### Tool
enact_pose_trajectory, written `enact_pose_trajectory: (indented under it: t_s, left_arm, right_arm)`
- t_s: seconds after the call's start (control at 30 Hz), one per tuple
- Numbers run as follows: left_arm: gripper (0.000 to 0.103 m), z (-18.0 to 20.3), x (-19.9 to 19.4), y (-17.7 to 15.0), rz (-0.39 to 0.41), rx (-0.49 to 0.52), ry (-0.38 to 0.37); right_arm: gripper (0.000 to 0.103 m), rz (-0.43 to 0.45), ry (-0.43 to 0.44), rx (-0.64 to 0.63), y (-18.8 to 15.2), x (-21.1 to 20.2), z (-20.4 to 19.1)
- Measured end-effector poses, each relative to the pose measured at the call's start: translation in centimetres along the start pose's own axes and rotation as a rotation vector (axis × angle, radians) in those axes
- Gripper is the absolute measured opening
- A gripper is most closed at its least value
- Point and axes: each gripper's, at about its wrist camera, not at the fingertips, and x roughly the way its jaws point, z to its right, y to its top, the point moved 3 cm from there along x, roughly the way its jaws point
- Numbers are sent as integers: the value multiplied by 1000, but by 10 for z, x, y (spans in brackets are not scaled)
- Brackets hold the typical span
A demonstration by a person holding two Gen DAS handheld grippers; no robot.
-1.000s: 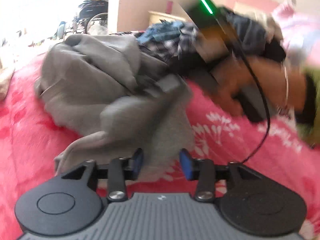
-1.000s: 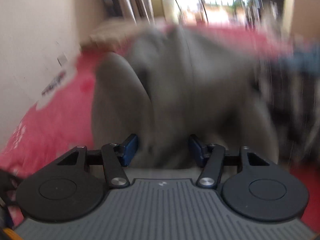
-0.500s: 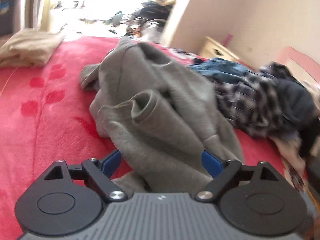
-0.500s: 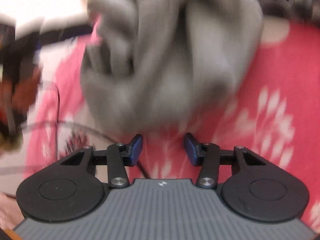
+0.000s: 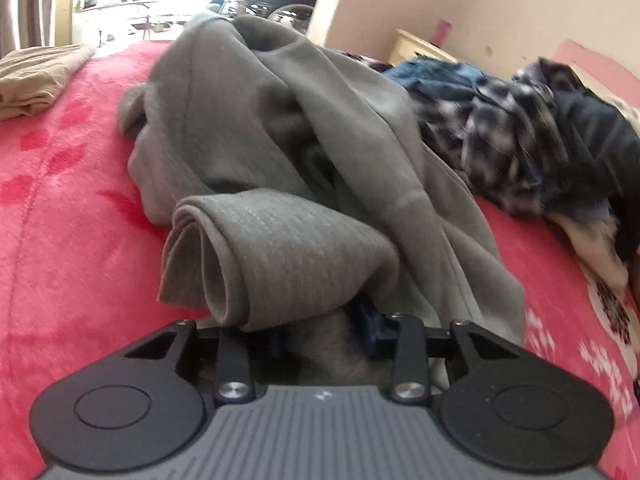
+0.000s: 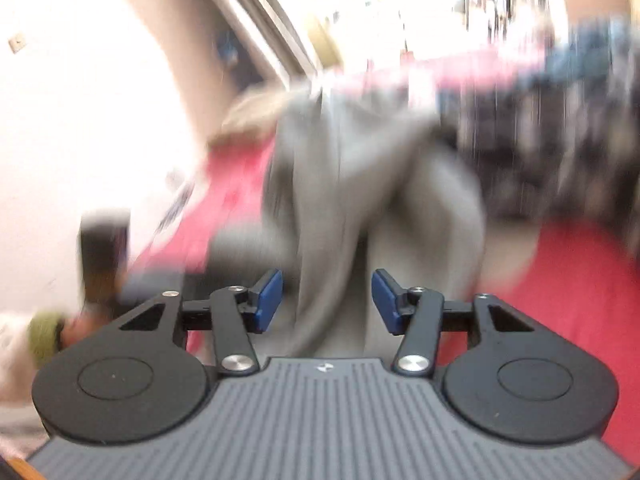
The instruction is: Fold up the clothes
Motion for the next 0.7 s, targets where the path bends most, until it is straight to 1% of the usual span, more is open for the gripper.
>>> enact_pose_trajectory:
  t_s: [0.03, 0.07, 0.1, 0.13, 0.2, 0.27, 0.37, 0.4, 0.47, 0.5, 0.53, 0.57, 0.6, 0.63, 0.67, 0.7]
  left_arm:
    - [36, 1, -1, -2, -6, -1, -5]
    - [36, 2, -3, -4, -12, -6, -12]
    - [36, 3, -4, -7, -19, -6, -15]
    - [36, 5, -5, -10, -25, -6, -19]
    - [36, 7, -7, -12, -31, 5, -17]
    - [36, 10, -9, -15, -37, 10, -15]
    - [36, 13, -10, -19, -38, 12, -9]
    - [37, 14, -11, -22, -35, 19, -6]
    - [37, 18, -13, -27, -28, 40, 3]
    - [37, 18, -15, -29, -25, 42, 2]
    - [37, 18, -16, -31, -23, 43, 0]
    - [37, 18, -18, -33, -21, 44, -2]
    - [37, 18, -20, -35, -23, 40, -10]
    - [37, 17, -22, -36, -26, 34, -18]
    - [37, 17, -23, -38, -28, 29, -27]
    - [37, 17, -25, -40, -29, 38, -32]
  right_arm:
    - [60, 32, -30, -50, 14, 9, -6]
    - [64, 64, -60, -100, 27, 17, -12]
    - [72, 85, -94, -155, 39, 31, -21]
    - [79, 95, -108, -195, 46, 46, -25]
    - [89, 99, -134, -295, 59, 78, -37]
    - [90, 135, -247, -353, 78, 114, -36]
    - [90, 131, -265, -339, 98, 160, -35]
    - [90, 107, -273, -328, 105, 172, -31]
    - [90, 17, -340, -296, 111, 195, -13]
    - [88, -29, -381, -263, 108, 202, 0]
    - [66, -58, -379, -193, 104, 200, 15]
    - [48, -86, -372, -120, 99, 198, 31]
    - [26, -91, -354, -43, 92, 191, 46]
    - [17, -85, -326, 16, 87, 182, 58]
    - [14, -71, -290, 51, 84, 181, 64]
    - [13, -63, -253, 79, 80, 169, 69]
